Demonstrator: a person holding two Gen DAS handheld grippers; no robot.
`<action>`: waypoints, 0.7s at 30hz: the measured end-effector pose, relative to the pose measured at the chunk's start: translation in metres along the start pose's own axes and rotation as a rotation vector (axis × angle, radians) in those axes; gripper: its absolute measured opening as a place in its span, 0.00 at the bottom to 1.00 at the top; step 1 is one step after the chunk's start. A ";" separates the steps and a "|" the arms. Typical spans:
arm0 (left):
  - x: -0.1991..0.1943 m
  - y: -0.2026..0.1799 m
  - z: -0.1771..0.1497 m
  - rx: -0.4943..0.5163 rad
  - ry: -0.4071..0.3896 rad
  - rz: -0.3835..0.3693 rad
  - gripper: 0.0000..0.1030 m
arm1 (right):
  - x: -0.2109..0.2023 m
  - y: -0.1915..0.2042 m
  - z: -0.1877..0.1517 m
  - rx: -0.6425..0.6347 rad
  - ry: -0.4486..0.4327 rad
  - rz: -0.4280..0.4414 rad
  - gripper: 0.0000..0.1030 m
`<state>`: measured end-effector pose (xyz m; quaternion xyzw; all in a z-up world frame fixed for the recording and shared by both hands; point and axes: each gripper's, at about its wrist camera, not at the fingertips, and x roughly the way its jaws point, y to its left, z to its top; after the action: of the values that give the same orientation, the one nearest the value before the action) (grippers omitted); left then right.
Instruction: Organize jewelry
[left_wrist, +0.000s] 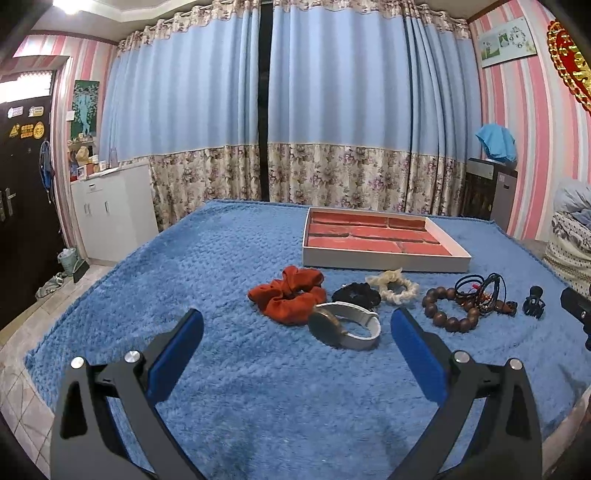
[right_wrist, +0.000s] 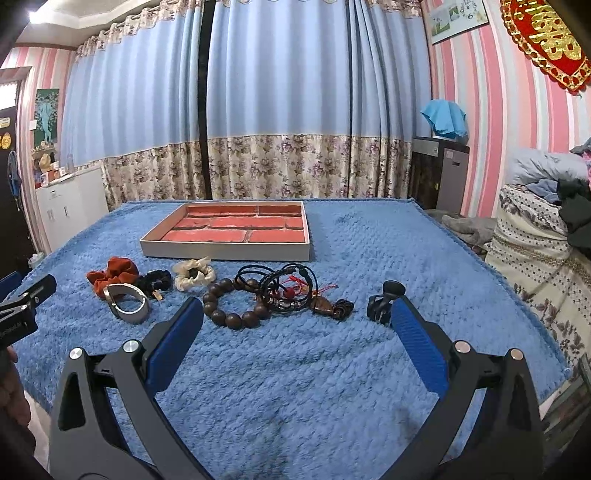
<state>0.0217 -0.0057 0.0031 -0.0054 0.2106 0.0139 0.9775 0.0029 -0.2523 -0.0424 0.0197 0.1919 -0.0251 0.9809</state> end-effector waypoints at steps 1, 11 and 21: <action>-0.001 -0.001 -0.001 -0.002 -0.001 0.000 0.96 | 0.001 -0.002 0.000 -0.003 -0.002 0.005 0.96; -0.007 -0.015 0.000 0.038 -0.011 0.028 0.96 | 0.011 -0.006 -0.001 0.012 -0.004 0.034 0.96; 0.000 -0.013 0.005 0.035 -0.004 0.017 0.96 | 0.018 -0.007 0.001 0.014 -0.002 0.022 0.96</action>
<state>0.0241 -0.0188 0.0073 0.0134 0.2089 0.0188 0.9777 0.0191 -0.2605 -0.0486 0.0288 0.1903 -0.0159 0.9812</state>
